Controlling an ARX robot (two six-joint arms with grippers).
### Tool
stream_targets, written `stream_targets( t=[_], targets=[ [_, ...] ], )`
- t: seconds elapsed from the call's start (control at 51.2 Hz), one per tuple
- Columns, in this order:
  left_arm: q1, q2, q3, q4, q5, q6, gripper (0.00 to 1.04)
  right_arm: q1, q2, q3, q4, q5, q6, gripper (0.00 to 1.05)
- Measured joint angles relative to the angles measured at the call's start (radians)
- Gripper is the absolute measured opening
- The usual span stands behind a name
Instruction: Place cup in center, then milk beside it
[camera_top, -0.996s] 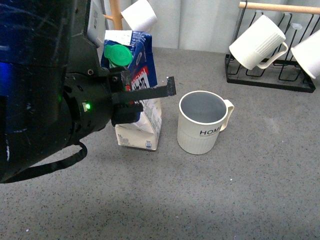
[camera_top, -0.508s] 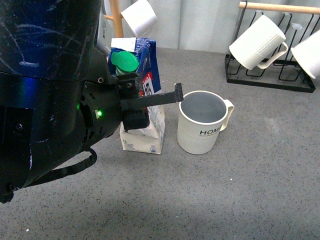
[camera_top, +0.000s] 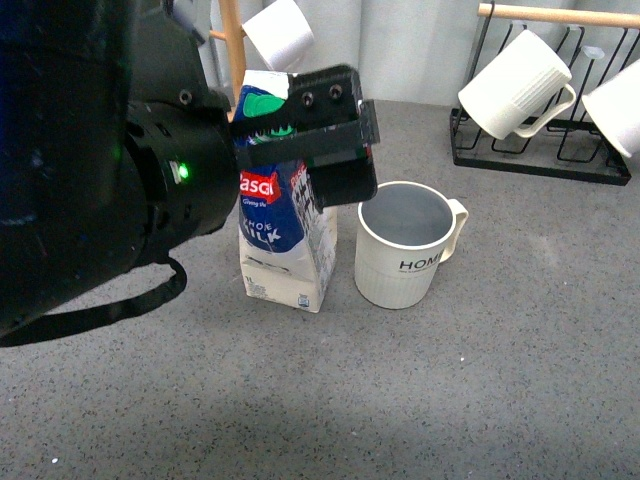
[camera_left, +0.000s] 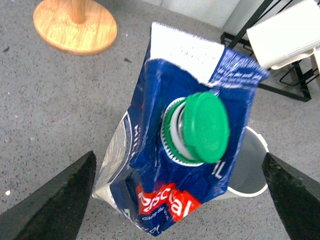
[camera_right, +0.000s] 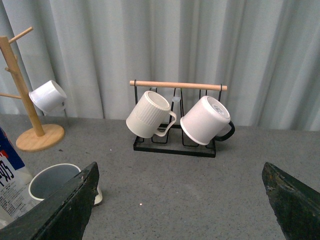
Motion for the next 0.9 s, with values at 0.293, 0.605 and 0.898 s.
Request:
stream_targets(
  t=[0.293, 0.605, 0.898],
  targets=[
    [0.075, -0.186, -0.016, -0.019, -0.003, 0.009, 0.98, 0.0, 0.0, 0.0, 0.0, 0.0, 0.0, 0.95],
    [0.112, -0.202, -0.157, 0.32, -0.13, 0.261, 0.77, 0.0, 0.0, 0.0, 0.0, 0.0, 0.0, 0.95],
    [0.291, -0.476, -0.41, 0.352, 0.01, 0.458, 0.21, 0.0, 0.0, 0.0, 0.0, -0.001, 0.0, 0.95]
  ],
)
